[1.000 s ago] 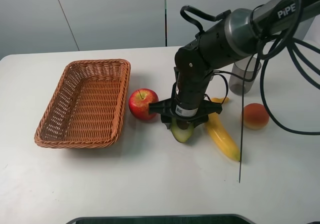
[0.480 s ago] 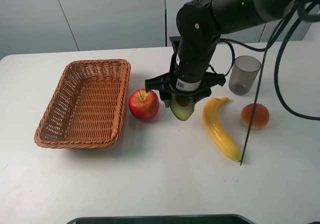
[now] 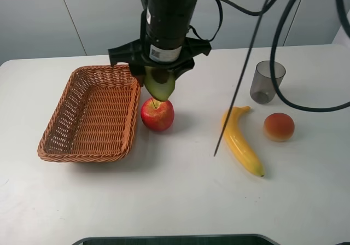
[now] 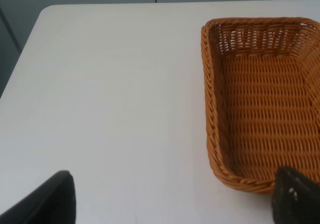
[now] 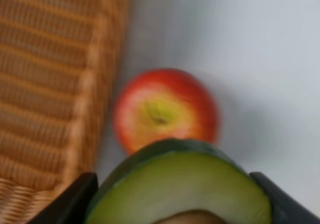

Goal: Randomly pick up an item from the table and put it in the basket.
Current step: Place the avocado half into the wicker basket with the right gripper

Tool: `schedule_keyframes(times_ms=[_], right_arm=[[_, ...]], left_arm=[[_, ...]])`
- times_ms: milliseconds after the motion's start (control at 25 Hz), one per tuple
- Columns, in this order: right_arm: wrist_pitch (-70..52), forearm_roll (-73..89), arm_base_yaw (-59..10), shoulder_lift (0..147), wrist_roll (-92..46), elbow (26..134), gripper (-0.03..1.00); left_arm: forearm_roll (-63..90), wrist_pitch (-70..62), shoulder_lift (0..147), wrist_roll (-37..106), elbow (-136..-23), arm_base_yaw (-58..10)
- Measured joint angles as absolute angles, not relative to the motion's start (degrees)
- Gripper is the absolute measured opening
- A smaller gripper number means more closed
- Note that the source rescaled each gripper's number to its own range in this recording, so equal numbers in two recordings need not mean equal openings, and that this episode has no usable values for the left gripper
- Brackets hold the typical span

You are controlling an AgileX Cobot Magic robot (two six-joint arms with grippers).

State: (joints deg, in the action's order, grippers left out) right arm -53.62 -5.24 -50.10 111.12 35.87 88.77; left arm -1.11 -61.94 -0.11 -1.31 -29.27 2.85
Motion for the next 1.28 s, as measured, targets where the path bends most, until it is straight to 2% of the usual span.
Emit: schedule_keyframes(times_ms=[520,1280], right_arm=[[-55.8,-5.0,-60.5,126.4,34.8,111.7,0.01],[-49.7,-4.6,-61.0,135.7,33.5,113.3,0.01]], left_arm=[[-1.1,-61.9,-0.1,-1.3,-29.3,2.8],[-1.1,-61.9,-0.1,-1.3,-29.3,2.8]])
